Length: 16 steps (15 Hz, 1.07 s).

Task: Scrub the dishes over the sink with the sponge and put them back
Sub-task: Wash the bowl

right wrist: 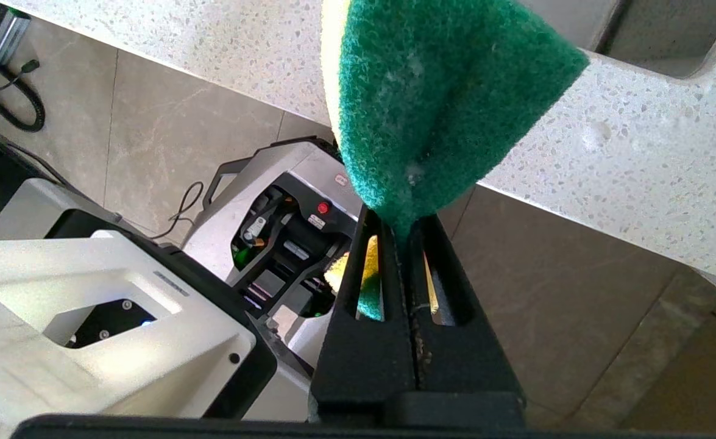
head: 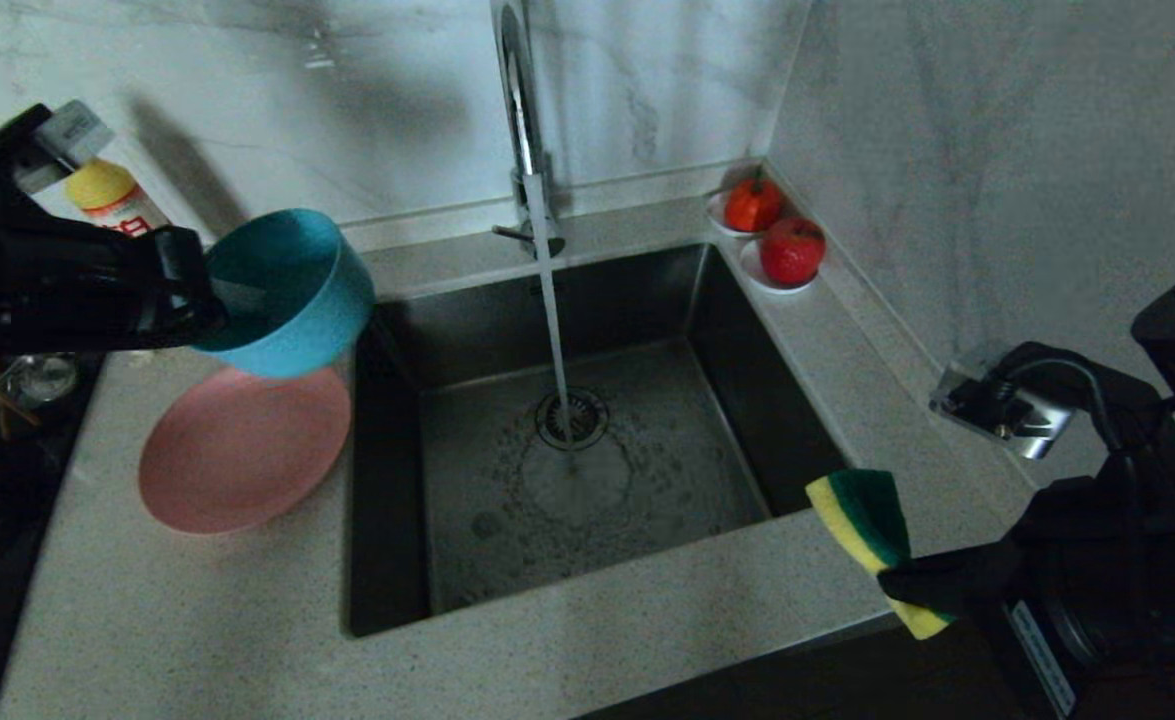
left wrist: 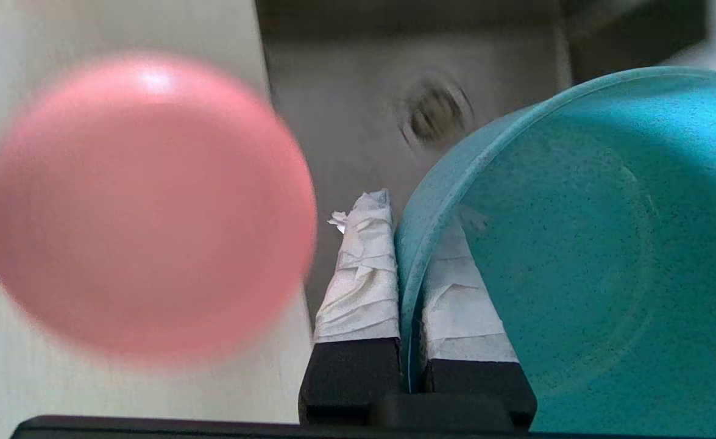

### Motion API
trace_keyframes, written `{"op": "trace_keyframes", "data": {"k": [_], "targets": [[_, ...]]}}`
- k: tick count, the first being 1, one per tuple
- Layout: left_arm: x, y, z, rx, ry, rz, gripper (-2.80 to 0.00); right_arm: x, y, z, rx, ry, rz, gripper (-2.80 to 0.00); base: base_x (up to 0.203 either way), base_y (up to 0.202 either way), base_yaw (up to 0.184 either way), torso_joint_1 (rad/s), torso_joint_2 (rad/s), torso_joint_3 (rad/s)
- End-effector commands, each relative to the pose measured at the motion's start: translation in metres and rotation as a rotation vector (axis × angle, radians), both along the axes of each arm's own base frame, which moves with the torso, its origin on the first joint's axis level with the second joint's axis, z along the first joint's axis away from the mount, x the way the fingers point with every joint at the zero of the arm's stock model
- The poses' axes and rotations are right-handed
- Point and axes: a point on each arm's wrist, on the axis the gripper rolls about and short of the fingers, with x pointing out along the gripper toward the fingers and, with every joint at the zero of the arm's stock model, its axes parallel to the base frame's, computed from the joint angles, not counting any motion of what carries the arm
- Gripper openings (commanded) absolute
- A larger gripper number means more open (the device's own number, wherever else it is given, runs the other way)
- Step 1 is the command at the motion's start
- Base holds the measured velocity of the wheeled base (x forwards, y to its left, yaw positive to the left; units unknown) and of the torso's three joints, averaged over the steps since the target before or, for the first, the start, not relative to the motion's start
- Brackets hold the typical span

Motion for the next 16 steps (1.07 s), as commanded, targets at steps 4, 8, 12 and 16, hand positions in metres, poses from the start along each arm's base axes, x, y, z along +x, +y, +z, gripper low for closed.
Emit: {"op": "trace_keyframes", "data": {"k": [4,8,12,16], "targets": [[0.065,-0.06,-0.044,0.052,0.052,0.029,-2.8,0.002,0.002,-0.002,-0.001,0.016,0.01,-2.8,0.0,0.0,0.0,0.0,0.0,0.0],[0.095,-0.079,-0.068,0.029,0.108,0.117,-2.8,0.003,0.002,-0.002,0.003,0.017,0.009,-2.8,0.0,0.0,0.0,0.0,0.0,0.0],[0.12,-0.097,-0.084,0.004,0.124,0.171,-2.8,0.004,0.003,-0.003,-0.001,0.021,0.009,-2.8,0.0,0.0,0.0,0.0,0.0,0.0],[0.138,-0.111,-0.093,-0.011,0.12,0.179,-2.8,0.004,0.003,-0.004,-0.003,0.025,0.008,-2.8,0.0,0.0,0.0,0.0,0.0,0.0]]}}
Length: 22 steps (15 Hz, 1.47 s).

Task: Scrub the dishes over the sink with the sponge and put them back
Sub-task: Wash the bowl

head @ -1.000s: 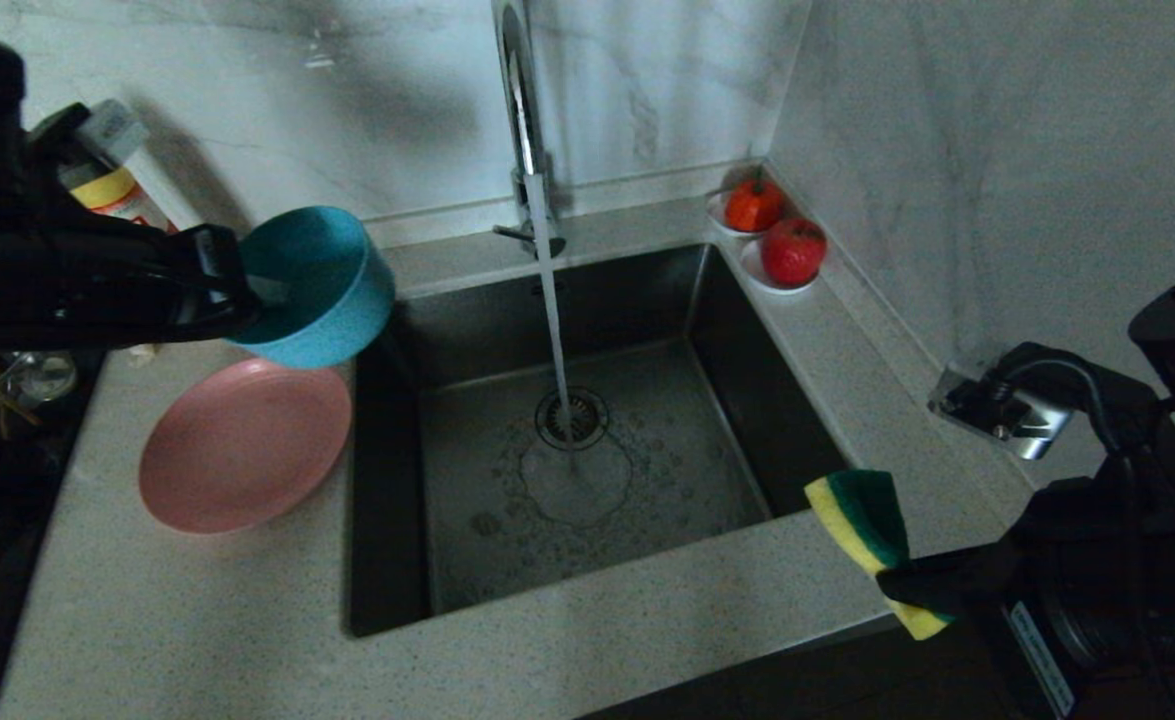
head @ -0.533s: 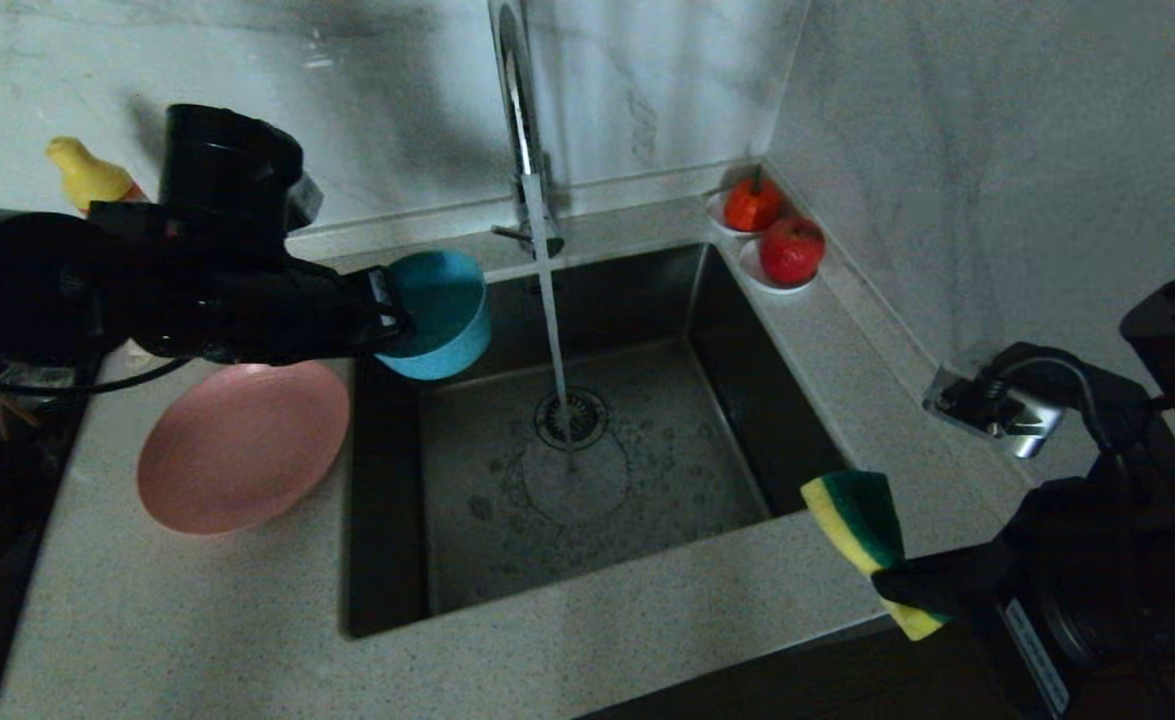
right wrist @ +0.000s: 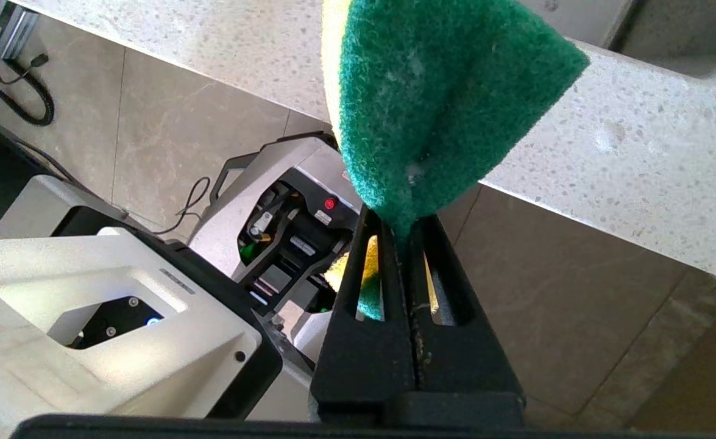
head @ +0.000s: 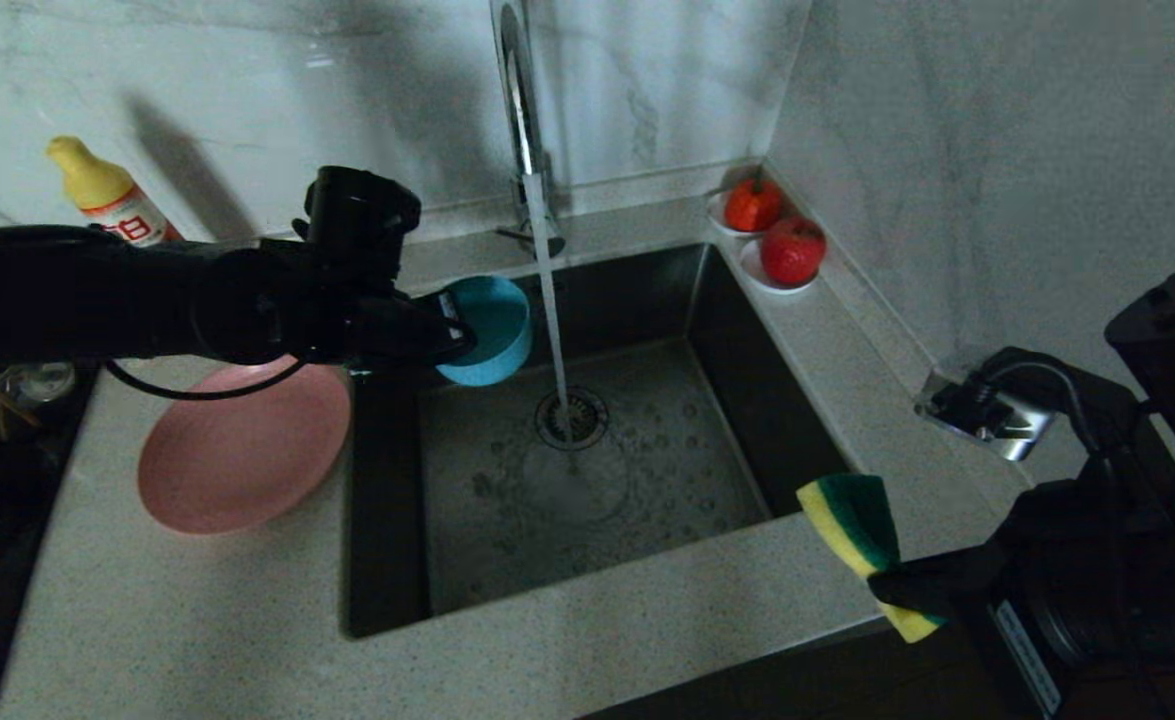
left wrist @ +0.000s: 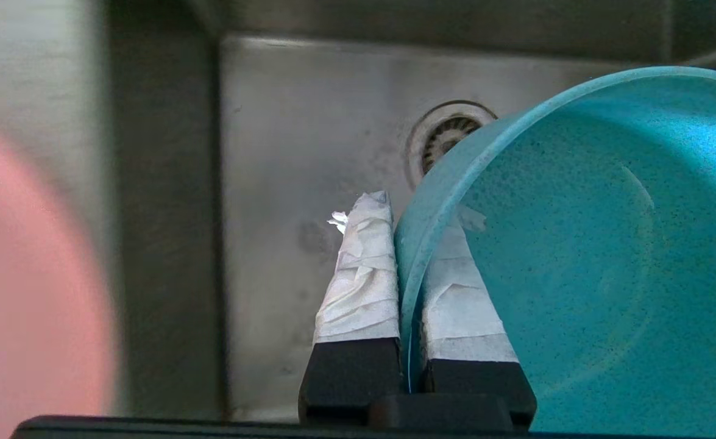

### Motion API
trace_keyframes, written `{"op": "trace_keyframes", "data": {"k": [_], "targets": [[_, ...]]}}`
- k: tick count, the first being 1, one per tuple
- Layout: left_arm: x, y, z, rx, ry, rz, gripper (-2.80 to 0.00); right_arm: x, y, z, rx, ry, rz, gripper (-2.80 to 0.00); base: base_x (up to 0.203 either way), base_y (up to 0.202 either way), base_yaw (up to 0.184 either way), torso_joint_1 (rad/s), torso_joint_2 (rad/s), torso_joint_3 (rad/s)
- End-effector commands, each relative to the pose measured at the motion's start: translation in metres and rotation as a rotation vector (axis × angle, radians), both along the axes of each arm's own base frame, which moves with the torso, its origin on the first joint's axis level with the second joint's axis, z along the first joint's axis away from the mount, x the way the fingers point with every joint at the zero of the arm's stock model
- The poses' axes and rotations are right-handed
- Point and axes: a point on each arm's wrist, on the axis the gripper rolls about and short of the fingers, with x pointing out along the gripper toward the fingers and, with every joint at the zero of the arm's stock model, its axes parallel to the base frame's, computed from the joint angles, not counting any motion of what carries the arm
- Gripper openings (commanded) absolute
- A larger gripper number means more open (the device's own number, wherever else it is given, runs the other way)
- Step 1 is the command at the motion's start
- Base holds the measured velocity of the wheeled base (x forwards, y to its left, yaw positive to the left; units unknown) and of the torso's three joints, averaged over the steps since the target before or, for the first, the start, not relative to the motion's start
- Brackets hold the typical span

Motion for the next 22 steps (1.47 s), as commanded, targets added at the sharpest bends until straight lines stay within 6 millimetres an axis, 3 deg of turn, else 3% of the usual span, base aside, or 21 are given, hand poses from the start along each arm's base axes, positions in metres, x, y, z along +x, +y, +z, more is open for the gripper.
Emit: {"op": "trace_keyframes", "data": {"k": [1,11,22], "targets": [[0.016,-0.01,-0.016,-0.006,0.025,0.004,-2.8,0.001,0.001,-0.002,-0.007,0.007,-0.001,-2.8,0.0,0.0,0.0,0.0,0.0,0.0],[0.045,-0.031,-0.04,-0.042,0.04,0.009,-2.8,-0.001,-0.001,0.0,0.01,0.009,0.011,-2.8,0.0,0.0,0.0,0.0,0.0,0.0],[0.046,-0.039,-0.044,-0.051,0.046,0.002,-2.8,0.002,-0.002,-0.001,0.008,0.014,-0.001,-2.8,0.0,0.0,0.0,0.0,0.0,0.0]]}}
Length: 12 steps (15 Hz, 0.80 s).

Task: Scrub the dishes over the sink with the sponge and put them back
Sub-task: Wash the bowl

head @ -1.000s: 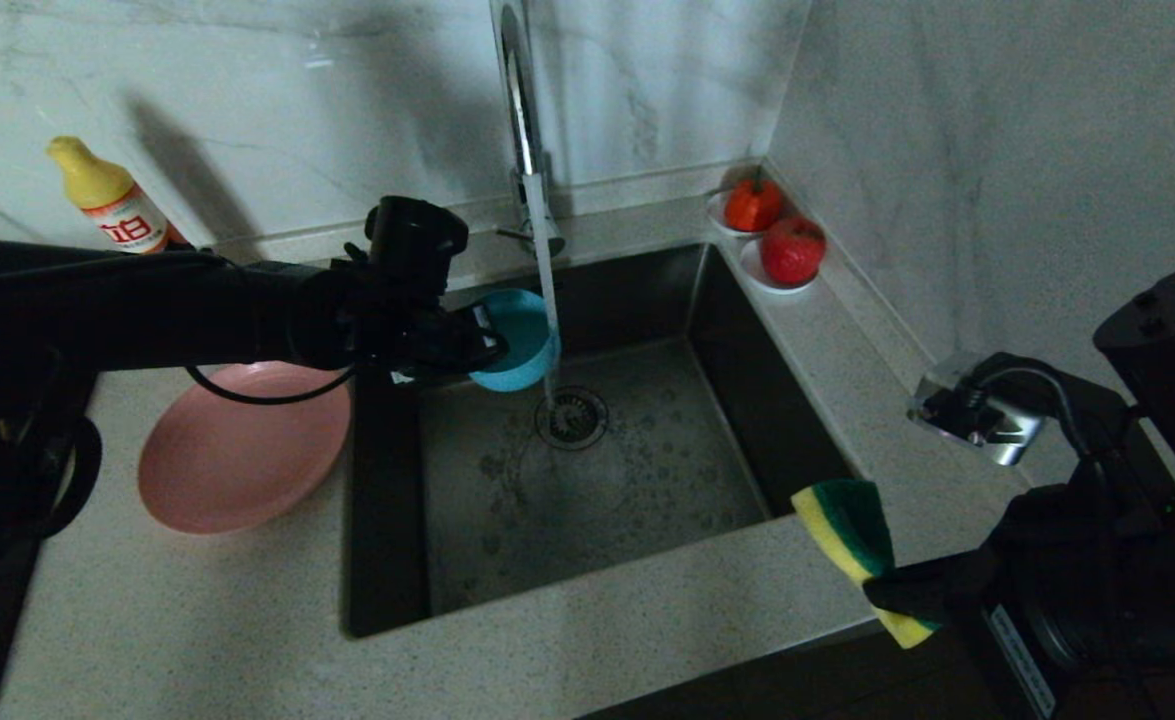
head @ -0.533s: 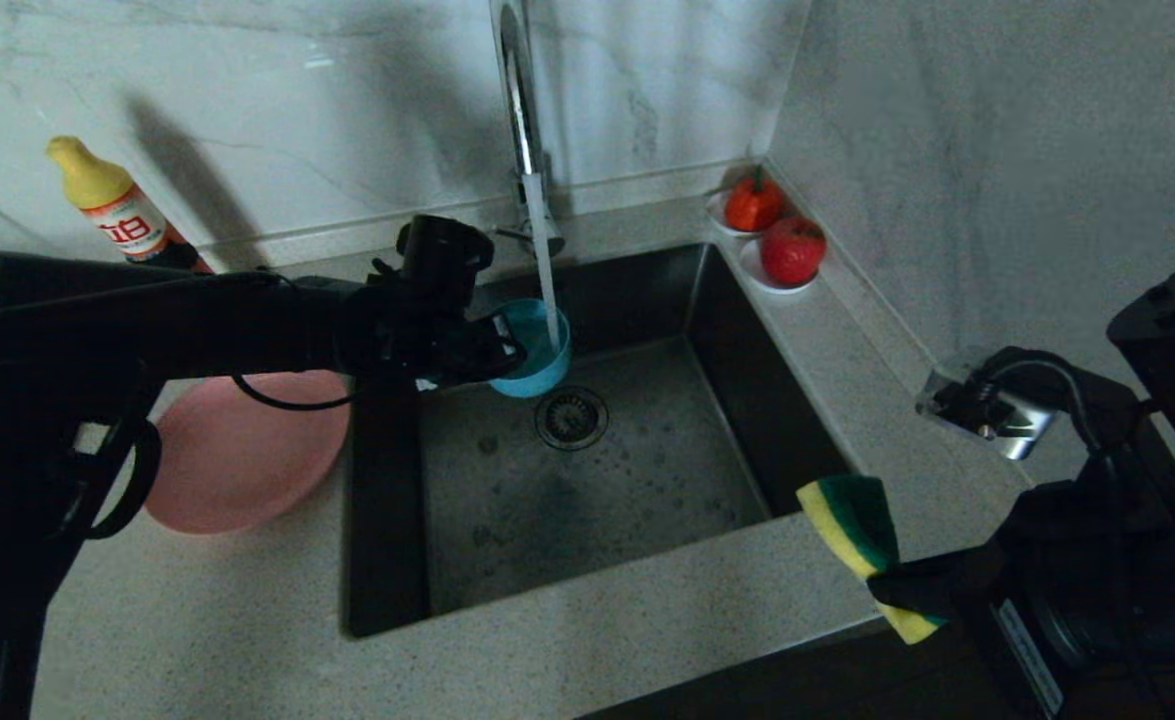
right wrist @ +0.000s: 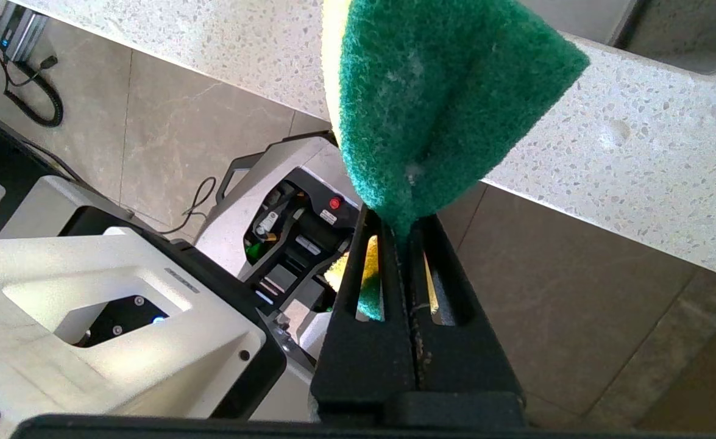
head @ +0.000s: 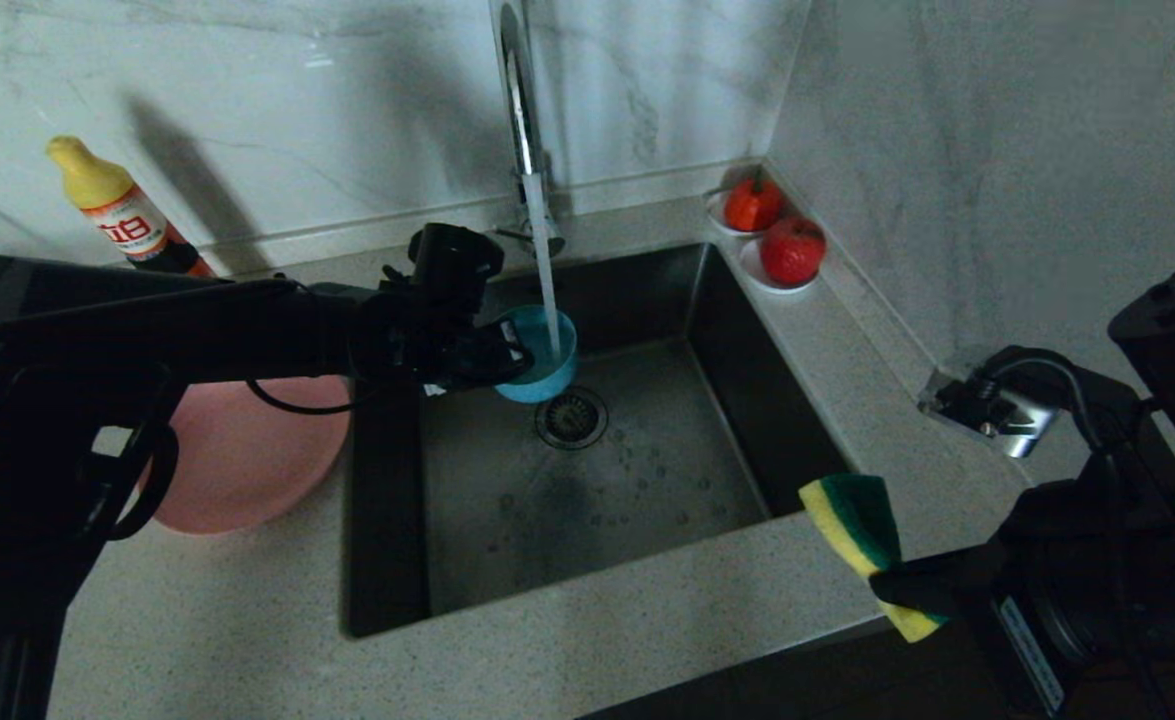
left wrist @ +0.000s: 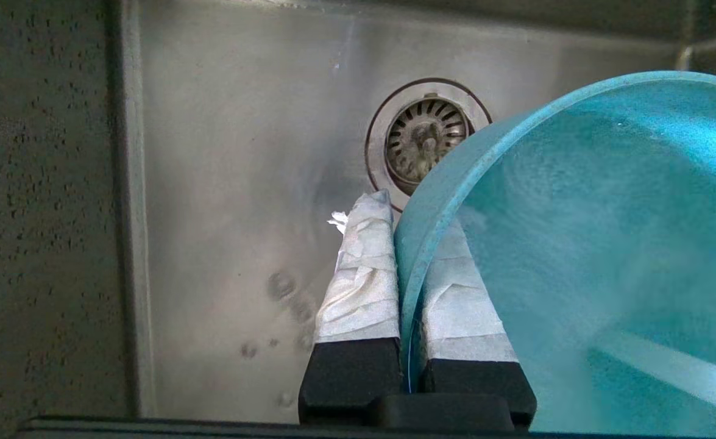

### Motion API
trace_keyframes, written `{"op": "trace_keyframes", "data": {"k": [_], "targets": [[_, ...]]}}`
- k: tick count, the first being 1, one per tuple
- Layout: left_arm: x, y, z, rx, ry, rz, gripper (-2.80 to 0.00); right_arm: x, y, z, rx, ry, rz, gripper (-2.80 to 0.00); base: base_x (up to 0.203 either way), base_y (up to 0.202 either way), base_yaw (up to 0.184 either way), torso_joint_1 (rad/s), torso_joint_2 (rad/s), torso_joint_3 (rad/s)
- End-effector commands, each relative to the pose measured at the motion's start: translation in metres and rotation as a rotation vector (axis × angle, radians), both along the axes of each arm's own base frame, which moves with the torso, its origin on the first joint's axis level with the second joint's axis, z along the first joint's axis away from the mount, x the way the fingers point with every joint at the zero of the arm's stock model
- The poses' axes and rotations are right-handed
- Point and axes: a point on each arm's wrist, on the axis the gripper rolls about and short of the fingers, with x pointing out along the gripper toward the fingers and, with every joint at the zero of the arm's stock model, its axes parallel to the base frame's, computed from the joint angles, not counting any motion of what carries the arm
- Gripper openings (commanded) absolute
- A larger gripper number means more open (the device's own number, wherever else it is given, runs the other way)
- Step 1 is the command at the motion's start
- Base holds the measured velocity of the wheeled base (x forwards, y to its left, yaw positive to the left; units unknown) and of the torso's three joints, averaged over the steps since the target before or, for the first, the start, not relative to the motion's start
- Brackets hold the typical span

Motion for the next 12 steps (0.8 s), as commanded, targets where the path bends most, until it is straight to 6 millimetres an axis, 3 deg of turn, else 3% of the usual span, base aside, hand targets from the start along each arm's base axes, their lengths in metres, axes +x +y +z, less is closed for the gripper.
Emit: {"op": "trace_keyframes", "data": {"k": [1,8,10,12], "targets": [[-0.001,0.0,0.002,-0.004,-0.004,0.003,-2.8,0.0,0.0,0.0,-0.001,0.001,-0.001,-2.8,0.0,0.0,0.0,0.0,0.0,0.0],[-0.009,0.005,0.007,-0.001,-0.003,0.026,-2.8,-0.001,-0.001,0.001,0.002,-0.004,-0.002,-2.8,0.0,0.0,0.0,0.0,0.0,0.0],[-0.022,0.01,0.014,0.013,-0.003,0.037,-2.8,-0.003,-0.003,0.002,0.007,-0.008,-0.002,-2.8,0.0,0.0,0.0,0.0,0.0,0.0],[-0.044,0.021,0.036,0.016,-0.036,0.048,-2.8,-0.004,-0.005,0.003,0.011,-0.012,-0.006,-2.8,0.0,0.0,0.0,0.0,0.0,0.0]]}}
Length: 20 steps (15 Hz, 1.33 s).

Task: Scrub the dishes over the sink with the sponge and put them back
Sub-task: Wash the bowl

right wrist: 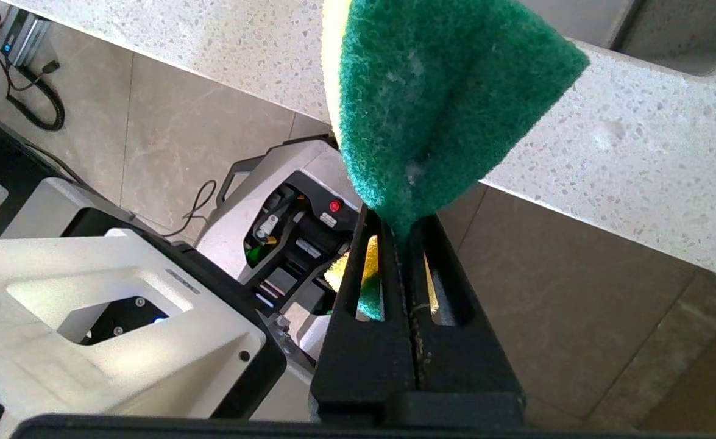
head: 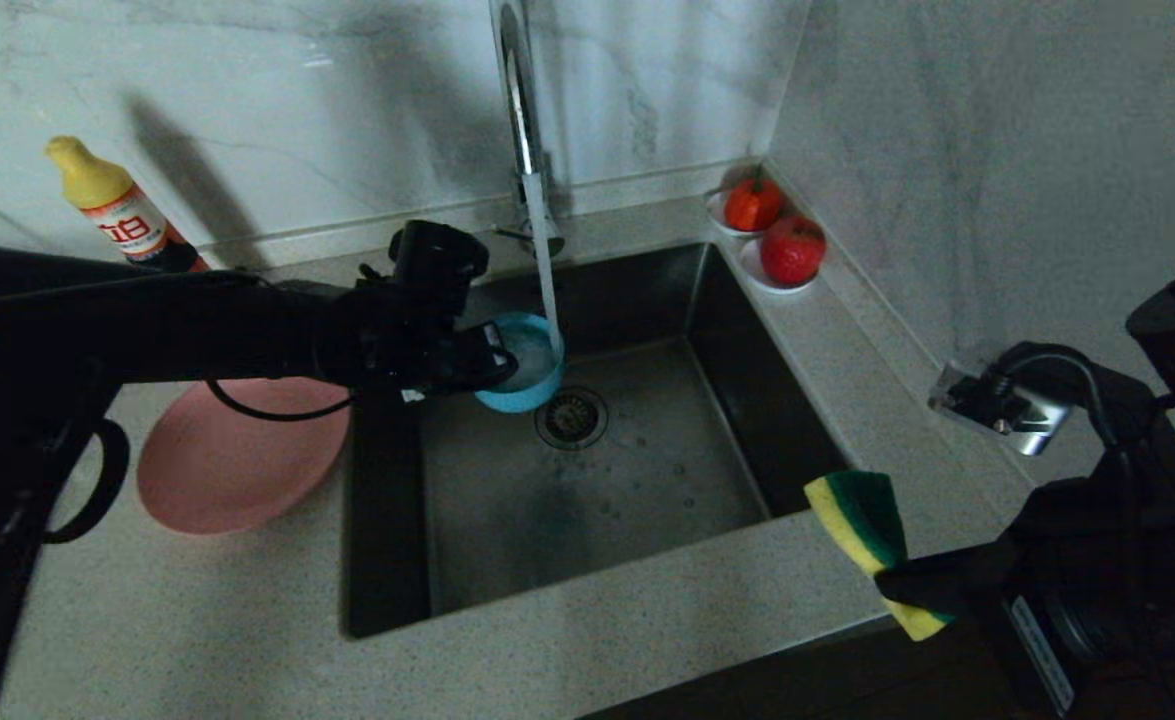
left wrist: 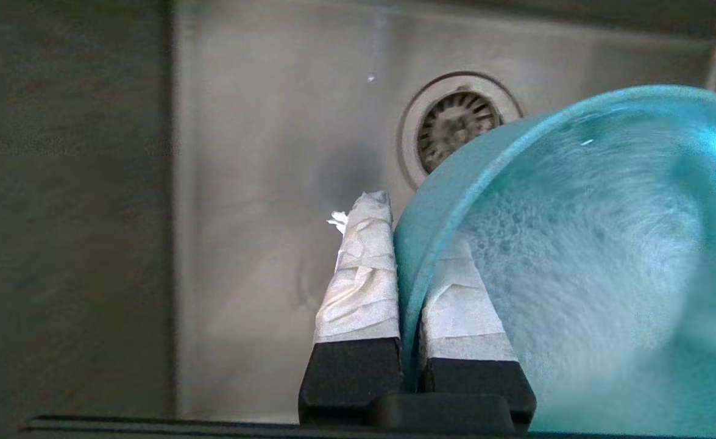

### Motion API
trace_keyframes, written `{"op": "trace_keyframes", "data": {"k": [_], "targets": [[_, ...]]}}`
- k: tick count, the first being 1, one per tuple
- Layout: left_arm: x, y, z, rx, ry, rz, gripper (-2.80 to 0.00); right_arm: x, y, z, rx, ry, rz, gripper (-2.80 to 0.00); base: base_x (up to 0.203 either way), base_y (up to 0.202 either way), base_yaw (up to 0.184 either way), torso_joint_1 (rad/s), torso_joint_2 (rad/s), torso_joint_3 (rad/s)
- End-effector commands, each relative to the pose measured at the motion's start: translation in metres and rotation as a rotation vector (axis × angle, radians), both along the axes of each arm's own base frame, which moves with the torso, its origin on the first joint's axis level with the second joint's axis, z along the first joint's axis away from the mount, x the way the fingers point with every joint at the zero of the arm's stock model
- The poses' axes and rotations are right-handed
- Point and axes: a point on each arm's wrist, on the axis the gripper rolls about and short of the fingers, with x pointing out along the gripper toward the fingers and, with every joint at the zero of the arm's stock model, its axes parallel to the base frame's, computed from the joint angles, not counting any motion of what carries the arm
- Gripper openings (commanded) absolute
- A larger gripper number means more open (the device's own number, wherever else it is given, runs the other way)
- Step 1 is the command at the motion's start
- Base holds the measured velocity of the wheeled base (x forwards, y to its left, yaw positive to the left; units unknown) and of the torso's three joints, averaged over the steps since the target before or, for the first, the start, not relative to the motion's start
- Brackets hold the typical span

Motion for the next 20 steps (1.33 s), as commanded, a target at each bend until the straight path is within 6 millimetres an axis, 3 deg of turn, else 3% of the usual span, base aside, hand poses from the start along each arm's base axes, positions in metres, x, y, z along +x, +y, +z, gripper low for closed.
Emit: {"op": "trace_keyframes", "data": {"k": [1,4,7,15,20], "targets": [[-0.031,0.016,0.037,-0.014,-0.066,0.012,-2.8,-0.002,-0.003,0.001,0.004,-0.002,-0.003,-2.8,0.0,0.0,0.0,0.0,0.0,0.0],[-0.063,0.035,0.069,0.026,-0.162,0.027,-2.8,-0.005,-0.006,-0.002,-0.002,0.003,-0.004,-2.8,0.0,0.0,0.0,0.0,0.0,0.0],[-0.079,0.044,0.084,0.128,-0.338,0.018,-2.8,-0.006,-0.008,-0.003,-0.003,0.005,-0.009,-2.8,0.0,0.0,0.0,0.0,0.0,0.0],[-0.1,0.052,0.105,0.347,-0.724,0.002,-2.8,-0.003,-0.007,-0.003,-0.009,0.003,-0.018,-2.8,0.0,0.0,0.0,0.0,0.0,0.0],[-0.094,0.049,0.101,0.39,-0.833,0.023,-2.8,0.001,-0.003,-0.004,-0.013,0.008,-0.016,-2.8,0.0,0.0,0.0,0.0,0.0,0.0]]}}
